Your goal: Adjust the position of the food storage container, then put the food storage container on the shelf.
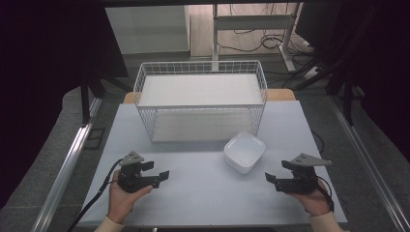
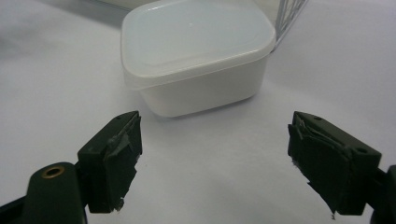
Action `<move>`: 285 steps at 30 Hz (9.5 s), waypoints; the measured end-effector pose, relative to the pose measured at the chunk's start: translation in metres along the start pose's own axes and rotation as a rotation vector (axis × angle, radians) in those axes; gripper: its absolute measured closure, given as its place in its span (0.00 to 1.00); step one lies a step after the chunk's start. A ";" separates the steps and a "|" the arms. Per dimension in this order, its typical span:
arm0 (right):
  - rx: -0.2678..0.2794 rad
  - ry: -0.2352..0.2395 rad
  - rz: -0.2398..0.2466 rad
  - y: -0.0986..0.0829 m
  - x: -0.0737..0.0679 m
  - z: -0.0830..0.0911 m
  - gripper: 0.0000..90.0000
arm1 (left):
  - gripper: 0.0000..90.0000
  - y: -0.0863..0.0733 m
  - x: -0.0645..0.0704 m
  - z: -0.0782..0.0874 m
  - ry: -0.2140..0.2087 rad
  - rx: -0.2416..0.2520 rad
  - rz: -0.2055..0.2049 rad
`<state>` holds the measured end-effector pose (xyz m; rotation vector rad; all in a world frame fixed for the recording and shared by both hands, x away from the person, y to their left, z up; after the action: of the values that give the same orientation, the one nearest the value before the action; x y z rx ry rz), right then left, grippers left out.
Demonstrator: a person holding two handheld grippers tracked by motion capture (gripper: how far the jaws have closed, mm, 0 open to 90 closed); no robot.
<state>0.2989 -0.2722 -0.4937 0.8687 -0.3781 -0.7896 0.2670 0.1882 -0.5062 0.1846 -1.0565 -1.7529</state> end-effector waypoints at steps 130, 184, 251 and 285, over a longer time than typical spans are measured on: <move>-0.315 0.222 0.273 0.105 -0.021 -0.131 0.99 | 0.25 0.008 0.002 0.005 -0.043 0.013 -0.013; -0.335 0.307 0.256 0.056 -0.087 -0.106 0.99 | 0.25 0.010 -0.002 0.010 -0.032 0.025 -0.004; 0.039 0.293 -0.042 0.061 -0.083 -0.048 0.25 | 0.25 0.015 0.004 0.013 -0.070 0.006 0.055; -0.052 0.348 -0.221 0.073 -0.108 -0.098 0.28 | 0.27 0.028 0.010 -0.030 -0.196 -0.128 0.240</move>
<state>0.3187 -0.1102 -0.4933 0.9895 0.0465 -0.8281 0.2982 0.1606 -0.5007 -0.1907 -1.0541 -1.6355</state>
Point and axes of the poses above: each handheld gripper's, and its own axes: z roughly backward along the jaws, y roughly out of its top, x roughly to its right, the point moved 3 cm from there along -z, roughly forward along the jaws, and after that the axes turned 5 degrees about z, right-handed, at the moved point
